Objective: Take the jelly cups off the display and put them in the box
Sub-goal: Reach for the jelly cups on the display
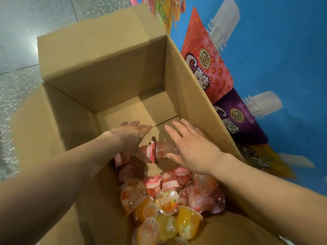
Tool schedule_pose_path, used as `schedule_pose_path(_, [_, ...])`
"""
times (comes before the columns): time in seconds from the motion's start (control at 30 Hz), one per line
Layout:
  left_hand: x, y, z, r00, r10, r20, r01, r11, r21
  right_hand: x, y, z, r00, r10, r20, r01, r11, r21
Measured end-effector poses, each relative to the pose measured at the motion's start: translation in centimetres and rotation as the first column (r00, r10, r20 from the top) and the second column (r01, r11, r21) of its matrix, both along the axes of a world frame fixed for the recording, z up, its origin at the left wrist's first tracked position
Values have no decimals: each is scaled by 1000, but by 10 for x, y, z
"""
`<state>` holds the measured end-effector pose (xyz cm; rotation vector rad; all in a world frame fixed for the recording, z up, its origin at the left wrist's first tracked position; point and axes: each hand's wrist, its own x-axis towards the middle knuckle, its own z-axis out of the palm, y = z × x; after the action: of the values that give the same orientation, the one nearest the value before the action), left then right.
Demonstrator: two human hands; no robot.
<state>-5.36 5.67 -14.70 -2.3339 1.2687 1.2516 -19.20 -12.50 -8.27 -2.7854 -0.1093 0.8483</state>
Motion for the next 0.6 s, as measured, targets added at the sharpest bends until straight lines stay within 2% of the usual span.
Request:
schedule_pose_path(0.2, [-12,-16,-17,995,-87,54,86,996,30,-1,-1,-14,1000,-8,-29,8,1000,9])
schedule_pose_path(0.47, [-19,-23,-25,1000,2,-12,-1,994,109,-3,-5,-20,997,-58,-48,60,997,46])
schedule_pose_path(0.6, [-24,-25,-37,999,-22,-27,24,994,107,-9,-14,-20,994,-109,-15,110,989,103])
